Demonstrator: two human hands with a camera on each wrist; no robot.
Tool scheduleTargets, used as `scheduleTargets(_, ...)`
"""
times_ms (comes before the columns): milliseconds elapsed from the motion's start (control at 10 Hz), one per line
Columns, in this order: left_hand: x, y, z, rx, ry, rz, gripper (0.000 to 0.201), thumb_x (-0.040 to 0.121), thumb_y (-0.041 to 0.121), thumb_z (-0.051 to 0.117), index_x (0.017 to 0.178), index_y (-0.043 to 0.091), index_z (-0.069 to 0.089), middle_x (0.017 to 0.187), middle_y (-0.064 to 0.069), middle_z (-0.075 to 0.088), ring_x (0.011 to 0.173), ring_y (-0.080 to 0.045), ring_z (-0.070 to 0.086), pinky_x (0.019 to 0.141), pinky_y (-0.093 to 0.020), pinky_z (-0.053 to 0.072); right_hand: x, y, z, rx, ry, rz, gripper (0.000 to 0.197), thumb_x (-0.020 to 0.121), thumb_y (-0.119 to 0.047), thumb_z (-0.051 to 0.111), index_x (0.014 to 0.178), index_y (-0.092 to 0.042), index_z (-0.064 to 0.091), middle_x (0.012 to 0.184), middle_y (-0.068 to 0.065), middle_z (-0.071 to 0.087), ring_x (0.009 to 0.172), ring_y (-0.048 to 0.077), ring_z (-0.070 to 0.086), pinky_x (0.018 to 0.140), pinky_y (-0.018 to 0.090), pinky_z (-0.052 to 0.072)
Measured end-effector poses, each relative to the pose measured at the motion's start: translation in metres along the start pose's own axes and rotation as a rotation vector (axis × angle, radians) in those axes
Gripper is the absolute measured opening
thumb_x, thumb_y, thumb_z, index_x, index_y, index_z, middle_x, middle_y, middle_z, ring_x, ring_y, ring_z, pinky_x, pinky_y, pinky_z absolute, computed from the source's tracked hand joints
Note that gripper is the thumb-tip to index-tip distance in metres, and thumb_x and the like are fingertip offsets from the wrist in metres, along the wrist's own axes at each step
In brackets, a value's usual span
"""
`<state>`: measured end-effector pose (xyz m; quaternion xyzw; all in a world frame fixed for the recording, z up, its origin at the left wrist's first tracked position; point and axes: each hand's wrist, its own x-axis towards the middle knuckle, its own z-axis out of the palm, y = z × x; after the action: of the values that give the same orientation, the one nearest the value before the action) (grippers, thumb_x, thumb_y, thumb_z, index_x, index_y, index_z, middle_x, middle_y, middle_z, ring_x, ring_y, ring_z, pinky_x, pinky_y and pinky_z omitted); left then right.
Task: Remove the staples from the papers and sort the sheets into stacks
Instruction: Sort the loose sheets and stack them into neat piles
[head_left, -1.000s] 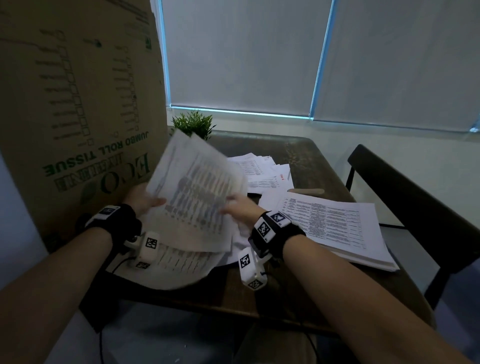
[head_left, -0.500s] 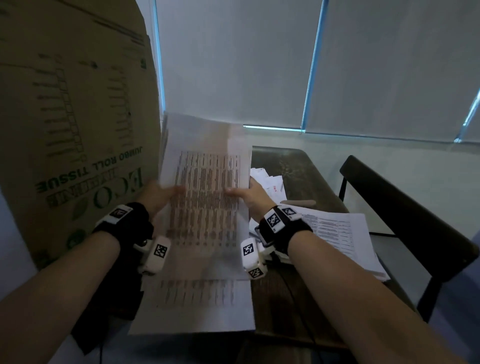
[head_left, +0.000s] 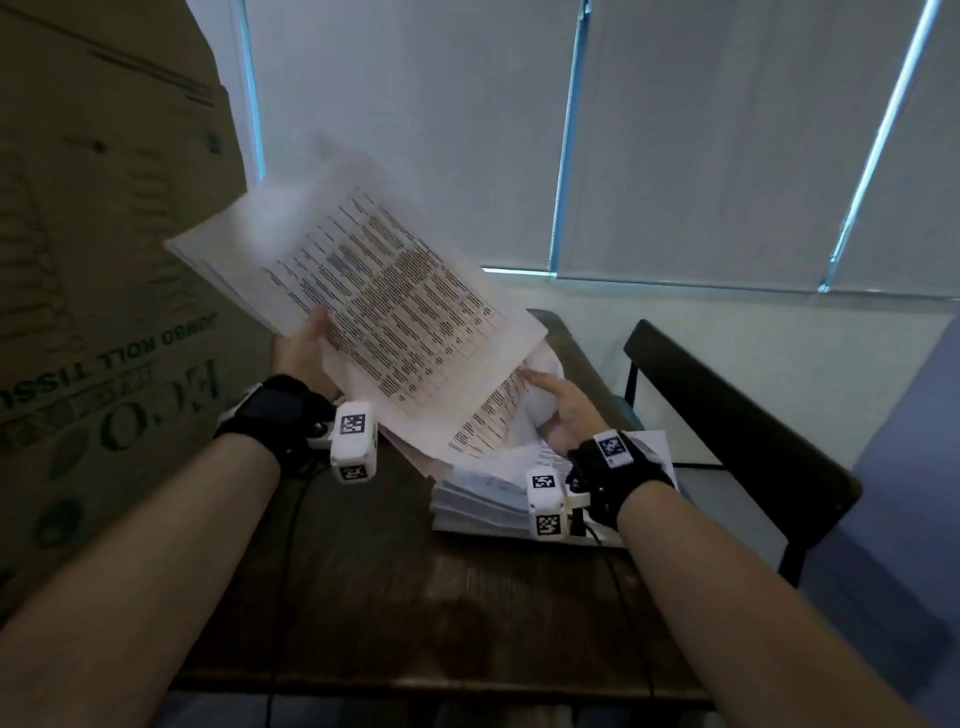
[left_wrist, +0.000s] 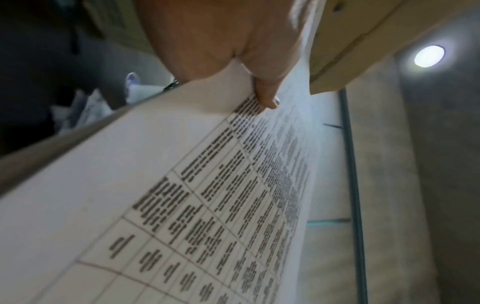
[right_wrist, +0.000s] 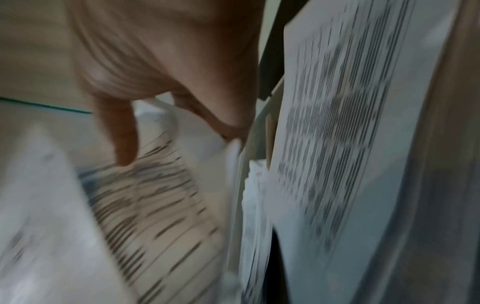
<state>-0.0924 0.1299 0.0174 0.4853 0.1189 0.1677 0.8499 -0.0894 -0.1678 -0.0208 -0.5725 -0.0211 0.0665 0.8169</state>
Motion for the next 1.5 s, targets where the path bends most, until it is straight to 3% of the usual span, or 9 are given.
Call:
scheduleTargets(100, -0.008, -0.029, 0.015, -0.027, 0.046, -0.084, 0.052, 0.091, 0.043, 0.056, 0.126, 0.004, 0.050, 0.121, -0.010, 0.059, 0.108, -0.033, 0.057, 0.092, -0.049, 0.047, -0.013, -0.008, -0.030, 0.041, -0.030, 0.018, 0.021, 0.090, -0.003, 0.060, 0.110, -0.005, 0.064, 0.110, 0.017, 0.070, 0.101, 0.033, 0.067, 0.097, 0.053, 0.050)
scheduleTargets(300, -0.023, -0.098, 0.056, -0.087, -0.103, -0.292, 0.052, 0.097, 0.047, 0.040, 0.129, 0.006, 0.052, 0.123, -0.014, 0.061, 0.108, -0.038, 0.059, 0.089, -0.051, 0.048, -0.010, -0.009, -0.086, -0.091, 0.240, -0.012, 0.042, 0.087, -0.020, 0.073, 0.122, 0.001, 0.062, 0.113, 0.021, 0.069, 0.096, 0.036, 0.068, 0.088, 0.052, 0.055)
scheduleTargets(400, -0.036, -0.139, 0.079, 0.019, -0.144, -0.322, 0.034, 0.097, 0.026, 0.046, 0.123, 0.006, 0.054, 0.106, -0.012, 0.063, 0.088, -0.028, 0.061, 0.081, -0.043, 0.052, 0.051, 0.024, -0.152, -0.294, 0.318, 0.067, 0.116, 0.033, -0.068, 0.090, 0.126, -0.004, 0.062, 0.110, 0.013, 0.072, 0.098, 0.033, 0.071, 0.095, 0.052, 0.053)
scheduleTargets(600, -0.030, -0.192, 0.078, 0.233, -0.066, -0.462, 0.014, 0.075, 0.019, 0.055, 0.070, 0.008, 0.048, 0.067, -0.013, 0.048, 0.055, -0.027, 0.045, 0.055, -0.030, 0.040, -0.001, 0.020, -0.154, -0.414, 0.414, 0.222, 0.073, 0.064, -0.054, 0.085, 0.117, -0.006, 0.067, 0.114, 0.012, 0.069, 0.107, 0.035, 0.064, 0.102, 0.044, 0.047)
scheduleTargets(700, -0.038, -0.190, 0.083, 0.163, -0.077, -0.517, 0.021, 0.089, 0.023, 0.048, 0.079, 0.005, 0.051, 0.063, -0.015, 0.059, 0.062, -0.030, 0.052, 0.062, -0.036, 0.044, 0.003, 0.025, -0.149, -0.325, 0.380, 0.241, 0.061, 0.066, -0.050, 0.085, 0.105, -0.006, 0.069, 0.094, 0.012, 0.070, 0.093, 0.033, 0.066, 0.093, 0.043, 0.051)
scheduleTargets(900, -0.022, -0.209, 0.086, 0.137, 0.008, -0.393, 0.051, 0.079, 0.013, 0.062, 0.126, -0.004, 0.052, 0.105, -0.015, 0.059, 0.095, -0.028, 0.058, 0.087, -0.048, 0.050, 0.006, 0.032, -0.073, -0.280, 0.126, 0.376, 0.034, 0.090, -0.035, 0.068, 0.112, -0.009, 0.067, 0.126, 0.010, 0.065, 0.119, 0.029, 0.059, 0.111, 0.045, 0.039)
scheduleTargets(1100, -0.063, -0.172, 0.101, 0.170, 0.038, -0.094, 0.017, 0.090, 0.005, 0.055, 0.079, 0.017, 0.048, 0.075, 0.000, 0.050, 0.065, -0.018, 0.052, 0.072, -0.029, 0.047, 0.045, 0.036, -0.081, -0.238, 0.164, 0.199, 0.019, 0.081, -0.025, 0.076, 0.096, -0.015, 0.069, 0.130, 0.015, 0.063, 0.106, 0.025, 0.063, 0.098, 0.041, 0.051)
scheduleTargets(1300, -0.068, -0.162, 0.133, -0.227, -0.125, -0.147, 0.035, 0.084, -0.002, 0.059, 0.118, 0.005, 0.055, 0.103, -0.015, 0.068, 0.084, -0.028, 0.069, 0.074, -0.043, 0.058, 0.019, 0.001, -0.079, 0.047, 0.063, 0.141, 0.019, 0.095, -0.027, 0.062, 0.100, -0.010, 0.069, 0.084, 0.011, 0.075, 0.069, 0.025, 0.073, 0.057, 0.033, 0.059)
scheduleTargets(1500, -0.082, -0.175, 0.138, 0.028, -0.262, -0.028, 0.042, 0.081, -0.013, 0.060, 0.118, 0.003, 0.048, 0.104, -0.013, 0.063, 0.093, -0.030, 0.062, 0.078, -0.039, 0.053, 0.006, -0.024, -0.112, 0.031, 0.176, 0.157, 0.045, 0.085, -0.020, 0.072, 0.127, -0.006, 0.062, 0.122, 0.019, 0.067, 0.103, 0.035, 0.068, 0.074, 0.045, 0.059)
